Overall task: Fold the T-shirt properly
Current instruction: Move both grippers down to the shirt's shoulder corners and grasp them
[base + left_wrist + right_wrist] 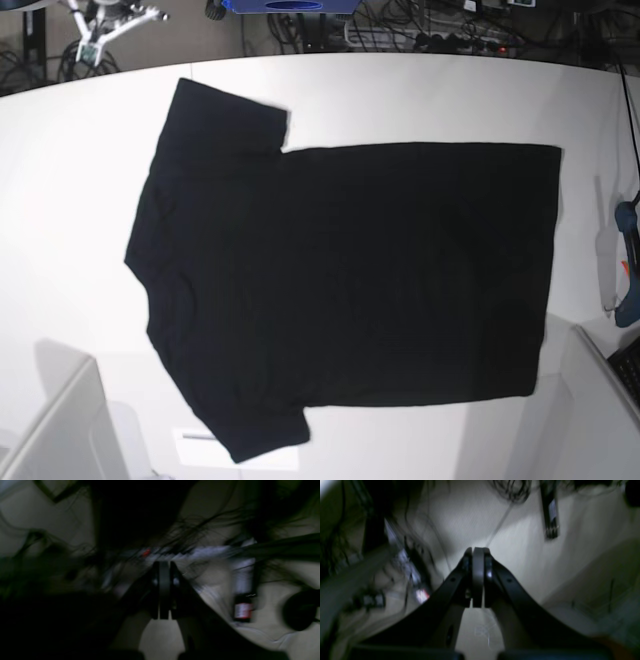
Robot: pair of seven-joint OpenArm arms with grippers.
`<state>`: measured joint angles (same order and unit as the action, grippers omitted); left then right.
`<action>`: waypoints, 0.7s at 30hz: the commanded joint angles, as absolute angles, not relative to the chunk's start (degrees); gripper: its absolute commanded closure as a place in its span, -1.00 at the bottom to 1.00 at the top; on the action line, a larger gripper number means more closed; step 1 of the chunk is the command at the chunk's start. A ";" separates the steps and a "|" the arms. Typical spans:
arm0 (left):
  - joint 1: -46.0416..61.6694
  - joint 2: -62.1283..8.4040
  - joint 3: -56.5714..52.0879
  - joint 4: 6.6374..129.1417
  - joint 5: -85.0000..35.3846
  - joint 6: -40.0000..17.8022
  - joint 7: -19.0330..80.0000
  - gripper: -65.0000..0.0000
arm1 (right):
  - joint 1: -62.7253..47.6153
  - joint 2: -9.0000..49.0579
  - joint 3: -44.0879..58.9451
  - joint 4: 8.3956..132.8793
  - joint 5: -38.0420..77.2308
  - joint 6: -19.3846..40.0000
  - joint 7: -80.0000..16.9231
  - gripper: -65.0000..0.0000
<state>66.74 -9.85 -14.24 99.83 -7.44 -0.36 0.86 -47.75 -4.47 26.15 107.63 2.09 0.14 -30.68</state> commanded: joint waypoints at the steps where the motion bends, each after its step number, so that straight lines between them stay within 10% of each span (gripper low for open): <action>1: 68.53 -10.15 -14.73 102.55 -7.34 0.40 0.04 1.00 | -47.96 -4.35 26.15 110.55 2.07 0.13 -30.55 1.00; 12: 61.85 -11.74 -14.73 109.41 -25.19 0.31 0.66 1.00 | -36.18 -4.26 24.84 114.68 15.43 6.20 -31.60 1.00; 17: 60.26 -13.23 -14.73 109.23 -26.33 0.31 0.66 1.00 | -30.81 -3.82 29.93 114.33 28.88 10.77 -40.48 0.08; 21: 59.21 -13.14 -14.81 109.23 -26.33 0.31 0.66 1.00 | -26.07 -3.82 36.53 114.24 36.97 16.22 -48.04 -0.27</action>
<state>58.19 -12.86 -14.48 108.57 -26.22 0.10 2.00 -25.58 -4.23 36.45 113.27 36.86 15.92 -48.93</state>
